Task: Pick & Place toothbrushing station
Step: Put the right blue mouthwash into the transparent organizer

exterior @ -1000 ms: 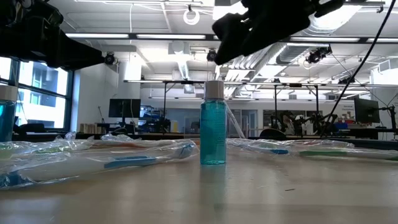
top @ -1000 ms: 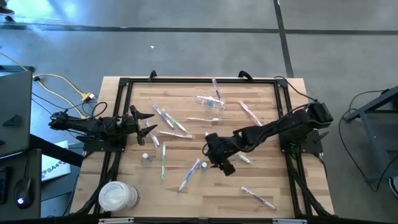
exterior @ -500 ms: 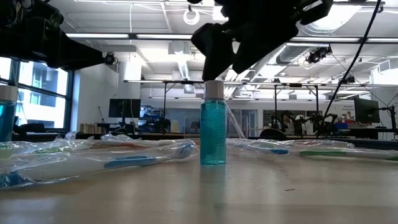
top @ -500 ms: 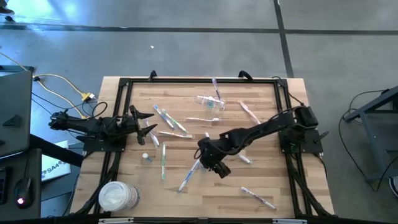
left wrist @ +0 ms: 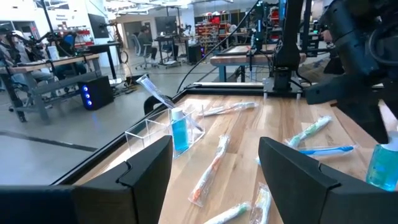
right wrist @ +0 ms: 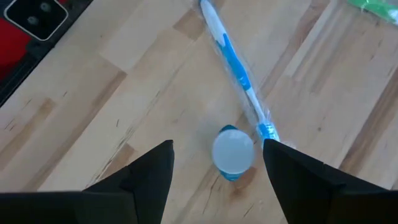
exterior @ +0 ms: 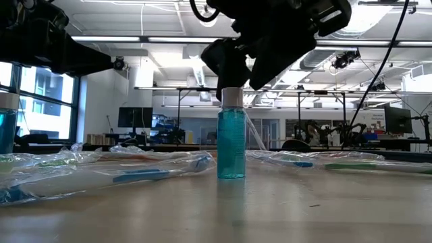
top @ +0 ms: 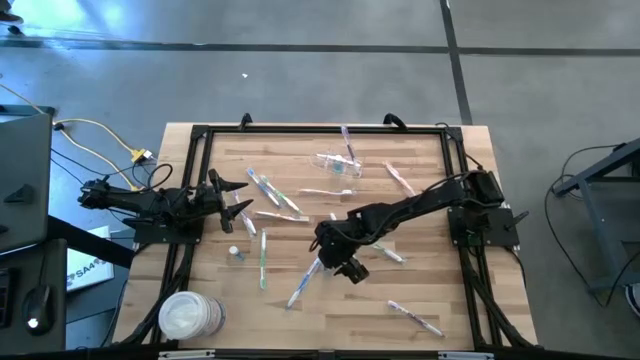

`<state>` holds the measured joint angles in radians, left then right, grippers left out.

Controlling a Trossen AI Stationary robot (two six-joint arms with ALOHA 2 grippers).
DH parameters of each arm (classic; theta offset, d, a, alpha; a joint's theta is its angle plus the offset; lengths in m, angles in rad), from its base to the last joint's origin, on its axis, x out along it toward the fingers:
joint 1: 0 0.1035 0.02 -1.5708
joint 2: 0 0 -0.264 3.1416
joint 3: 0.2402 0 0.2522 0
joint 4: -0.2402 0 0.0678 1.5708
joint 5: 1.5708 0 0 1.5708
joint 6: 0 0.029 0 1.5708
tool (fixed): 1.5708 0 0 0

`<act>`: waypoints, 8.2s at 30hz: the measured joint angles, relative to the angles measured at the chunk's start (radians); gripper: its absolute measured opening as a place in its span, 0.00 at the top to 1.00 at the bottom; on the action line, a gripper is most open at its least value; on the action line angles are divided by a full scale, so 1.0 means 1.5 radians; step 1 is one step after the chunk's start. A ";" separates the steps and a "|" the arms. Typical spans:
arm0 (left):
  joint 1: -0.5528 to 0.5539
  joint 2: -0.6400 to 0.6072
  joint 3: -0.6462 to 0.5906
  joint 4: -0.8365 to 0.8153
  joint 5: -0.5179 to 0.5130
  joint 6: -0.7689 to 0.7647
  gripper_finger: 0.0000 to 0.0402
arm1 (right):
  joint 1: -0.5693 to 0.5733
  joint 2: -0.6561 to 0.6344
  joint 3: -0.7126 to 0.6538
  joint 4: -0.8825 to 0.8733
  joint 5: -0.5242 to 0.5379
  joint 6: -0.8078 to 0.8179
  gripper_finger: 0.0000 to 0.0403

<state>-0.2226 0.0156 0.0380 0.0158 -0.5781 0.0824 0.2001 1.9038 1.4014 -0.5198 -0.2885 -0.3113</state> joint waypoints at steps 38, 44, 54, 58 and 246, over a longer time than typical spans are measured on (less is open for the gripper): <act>0.000 0.000 0.002 -0.010 0.000 -0.061 0.40 | -0.022 0.021 -0.001 0.031 -0.092 -0.019 0.53; 0.000 0.000 0.002 -0.010 0.002 -0.070 0.40 | -0.022 0.021 -0.001 0.041 -0.078 -0.018 0.60; 0.000 0.000 0.001 -0.013 0.069 -0.131 0.40 | -0.020 0.045 -0.002 0.042 -0.018 0.003 0.61; 0.000 0.000 0.001 -0.010 0.069 -0.131 0.40 | -0.019 0.067 -0.002 0.042 -0.002 0.014 0.61; 0.000 0.001 0.001 -0.006 0.061 0.068 0.40 | -0.427 -0.024 -0.003 0.021 0.311 0.257 0.77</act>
<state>-0.2227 0.0174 0.0391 0.0063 -0.4866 0.1847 -0.4404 1.8679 1.3968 -0.4882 0.1780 0.0748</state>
